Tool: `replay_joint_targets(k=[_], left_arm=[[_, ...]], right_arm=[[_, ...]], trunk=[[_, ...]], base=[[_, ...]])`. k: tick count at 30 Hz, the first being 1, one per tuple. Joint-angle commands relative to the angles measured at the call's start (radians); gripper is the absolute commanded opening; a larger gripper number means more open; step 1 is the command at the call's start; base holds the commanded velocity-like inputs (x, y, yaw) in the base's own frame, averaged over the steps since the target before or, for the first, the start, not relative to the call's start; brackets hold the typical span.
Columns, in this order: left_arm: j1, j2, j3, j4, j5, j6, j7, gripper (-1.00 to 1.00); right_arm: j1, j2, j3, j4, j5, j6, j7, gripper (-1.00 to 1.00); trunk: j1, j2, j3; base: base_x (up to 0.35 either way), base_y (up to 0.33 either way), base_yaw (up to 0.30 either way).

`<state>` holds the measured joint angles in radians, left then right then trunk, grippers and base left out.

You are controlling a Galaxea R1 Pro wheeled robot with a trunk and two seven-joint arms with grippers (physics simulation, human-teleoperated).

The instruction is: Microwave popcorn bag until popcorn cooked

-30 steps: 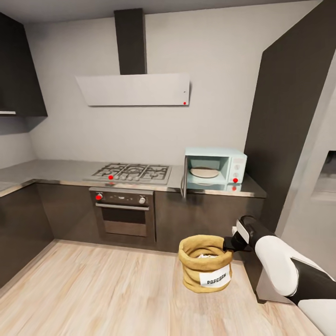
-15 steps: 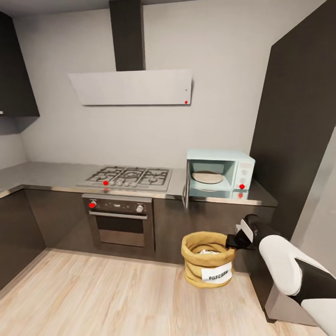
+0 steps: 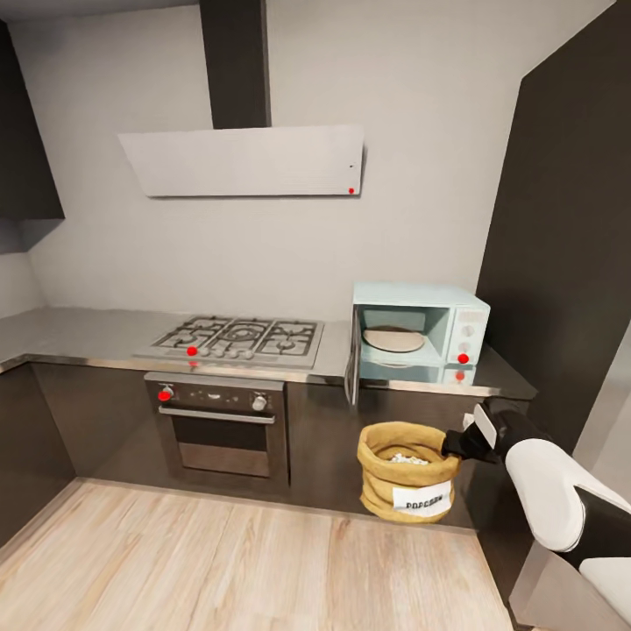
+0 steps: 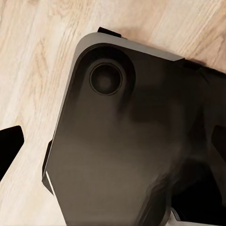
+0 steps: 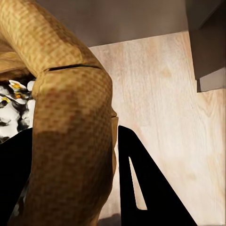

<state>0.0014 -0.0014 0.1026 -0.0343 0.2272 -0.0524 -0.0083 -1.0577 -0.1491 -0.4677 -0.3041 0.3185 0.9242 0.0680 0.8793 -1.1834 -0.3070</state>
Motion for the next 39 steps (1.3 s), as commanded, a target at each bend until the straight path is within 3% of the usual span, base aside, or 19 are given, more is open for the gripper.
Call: replay_joint_targets(k=[1,17,26,39], left_arm=[[0.0,0.0,0.008,-0.001,0.0,-0.001,-0.001,1.0],[0.0,0.0,0.008,-0.001,0.0,-0.001,-0.001,1.0],[0.0,0.0,0.007,-0.001,0.0,-0.001,-0.001,1.0],[0.0,0.004,0.008,-0.001,0.001,-0.001,0.0,1.0]], right_arm=[[-0.001,0.0,-0.005,-0.001,0.01,0.012,0.006,-1.0],[-0.001,0.004,0.0,-0.001,0.02,0.028,0.001,-1.0],[-0.001,0.011,0.0,0.002,0.017,0.023,0.003,-1.0],[-0.001,0.02,0.0,-0.001,0.013,0.02,0.007,-1.0]], trunk=[[0.0,-0.001,-0.001],[0.0,-0.001,-0.001],[0.0,-0.001,-0.001],[0.0,-0.001,-0.001]], base=[[0.001,0.0,-0.101],[0.0,0.0,-0.226],[0.005,-0.001,-0.013],[0.226,-0.183,0.0]])
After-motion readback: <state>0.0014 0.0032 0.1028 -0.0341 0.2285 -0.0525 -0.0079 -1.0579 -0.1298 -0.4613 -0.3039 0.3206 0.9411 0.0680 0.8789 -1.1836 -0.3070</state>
